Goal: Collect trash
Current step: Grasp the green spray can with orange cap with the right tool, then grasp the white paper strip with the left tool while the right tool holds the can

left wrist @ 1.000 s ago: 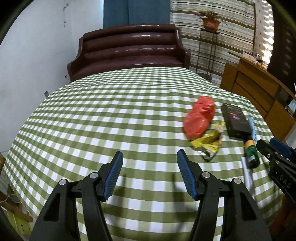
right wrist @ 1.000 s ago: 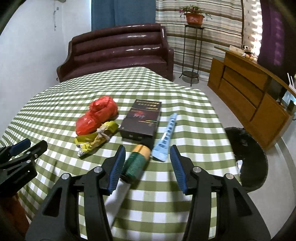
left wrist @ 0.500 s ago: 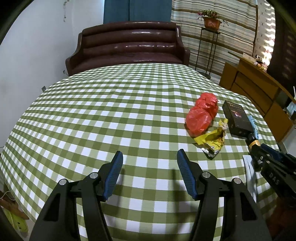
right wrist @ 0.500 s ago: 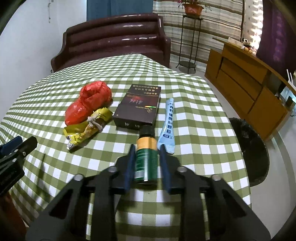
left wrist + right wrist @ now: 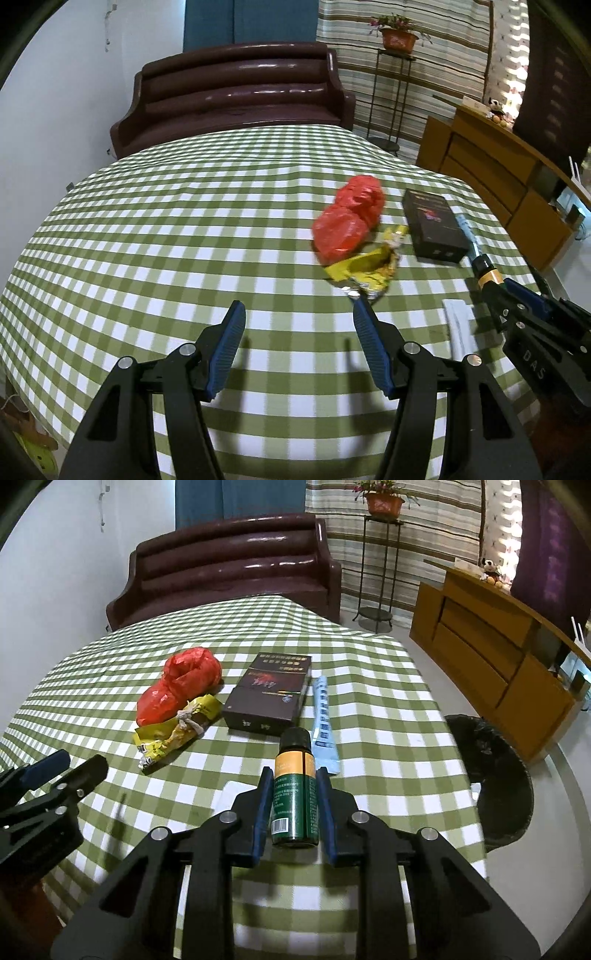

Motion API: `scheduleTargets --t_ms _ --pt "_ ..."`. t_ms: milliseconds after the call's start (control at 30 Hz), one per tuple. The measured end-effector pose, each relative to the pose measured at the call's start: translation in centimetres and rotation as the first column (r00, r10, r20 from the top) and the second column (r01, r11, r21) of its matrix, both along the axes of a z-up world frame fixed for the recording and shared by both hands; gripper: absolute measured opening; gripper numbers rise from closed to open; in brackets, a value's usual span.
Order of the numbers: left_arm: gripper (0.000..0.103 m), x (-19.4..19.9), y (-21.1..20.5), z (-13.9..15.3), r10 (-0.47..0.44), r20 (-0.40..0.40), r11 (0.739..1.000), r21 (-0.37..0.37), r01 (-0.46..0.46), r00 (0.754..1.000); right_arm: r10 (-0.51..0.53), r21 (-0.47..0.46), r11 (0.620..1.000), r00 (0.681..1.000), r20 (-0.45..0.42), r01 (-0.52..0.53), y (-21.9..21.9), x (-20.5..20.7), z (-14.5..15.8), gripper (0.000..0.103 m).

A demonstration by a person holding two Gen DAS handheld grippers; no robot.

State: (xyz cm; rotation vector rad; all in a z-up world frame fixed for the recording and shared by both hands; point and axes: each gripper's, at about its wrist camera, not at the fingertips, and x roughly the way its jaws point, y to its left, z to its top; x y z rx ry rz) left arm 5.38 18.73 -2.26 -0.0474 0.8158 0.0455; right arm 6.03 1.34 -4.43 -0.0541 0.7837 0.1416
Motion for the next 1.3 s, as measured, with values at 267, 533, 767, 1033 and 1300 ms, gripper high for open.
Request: scheduleTargets --t_ms 267,533,767,1033,1300 --pt "0.060 0.0 -3.4 0.2 -0.061 0.004 0.998 0.010 0.061 0.998 -0.049 0.010 0.999 0.999 0.016 0.049 -3.5 -1.4 0.4 0.023" --pt "0.060 -0.3 -6.5 0.0 -0.107 -0.001 0.994 0.019 0.107 0.994 -0.068 0.021 0.997 0.997 0.028 0.068 -6.4 -2.3 0.7 0.023" --pt "0.060 -0.5 -8.8 -0.6 -0.130 -0.015 0.991 0.042 0.130 0.991 -0.067 0.017 0.998 0.997 0.028 0.067 -8.1 -2.9 0.6 0.023" --pt "0.060 -0.8 -10.5 -1.5 -0.159 -0.039 0.985 0.062 0.161 0.986 -0.057 0.011 0.998 0.998 0.038 0.057 -8.9 -3.3 0.7 0.023" --pt "0.046 -1.2 -11.0 -2.6 -0.180 -0.067 0.981 0.056 0.184 0.981 -0.056 0.011 0.998 0.998 0.039 0.055 -8.8 -3.4 0.7 0.023"
